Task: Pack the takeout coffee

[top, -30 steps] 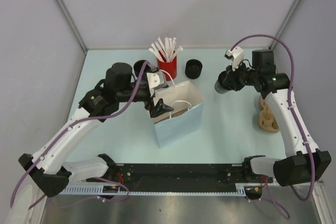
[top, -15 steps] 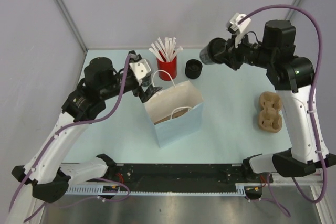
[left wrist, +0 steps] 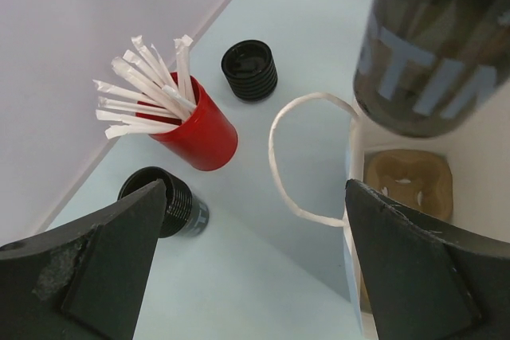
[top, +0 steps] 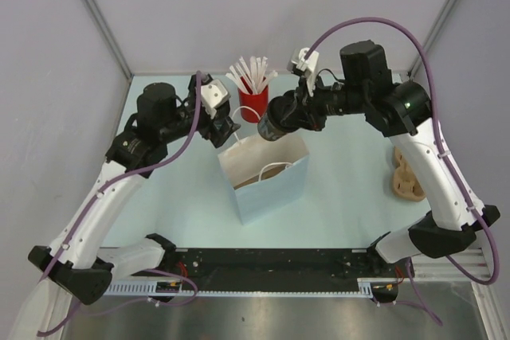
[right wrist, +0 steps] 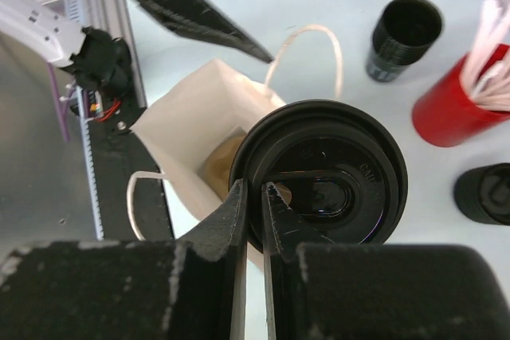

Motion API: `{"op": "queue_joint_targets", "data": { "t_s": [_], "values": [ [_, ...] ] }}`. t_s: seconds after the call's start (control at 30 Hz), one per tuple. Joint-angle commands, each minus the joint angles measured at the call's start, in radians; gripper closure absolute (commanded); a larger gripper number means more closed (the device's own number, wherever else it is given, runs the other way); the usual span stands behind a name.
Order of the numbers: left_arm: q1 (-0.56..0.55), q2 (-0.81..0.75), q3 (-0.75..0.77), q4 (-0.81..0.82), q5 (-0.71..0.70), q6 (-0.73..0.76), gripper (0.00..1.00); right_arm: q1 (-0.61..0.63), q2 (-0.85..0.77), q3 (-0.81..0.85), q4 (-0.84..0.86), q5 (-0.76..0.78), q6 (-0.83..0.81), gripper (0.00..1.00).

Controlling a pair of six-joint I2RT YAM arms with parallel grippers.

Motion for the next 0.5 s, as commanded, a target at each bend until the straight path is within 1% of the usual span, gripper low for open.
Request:
{"op": "queue_joint_targets", "data": {
  "t_s": [0.0,0.13,0.3,0.47],
  "values": [
    [0.019,0.019,-0.004,0.061,0.017,-0.039,0.00,0.049,-0.005,-0.016,-0.027,-0.034,0.016,1.00],
    [0.024,0.048,0.011,0.055,0.020,-0.033,0.01,0.082,-0.020,-0.087,-0.026,-0.036,0.014,1.00],
    [0.026,0.076,0.028,0.061,0.024,-0.034,0.02,0.099,-0.011,-0.160,0.005,0.003,0.034,1.00],
    [0.024,0.074,0.028,0.069,0.040,-0.046,0.09,0.108,0.042,-0.182,0.026,0.052,0.054,1.00]
  ]
}}
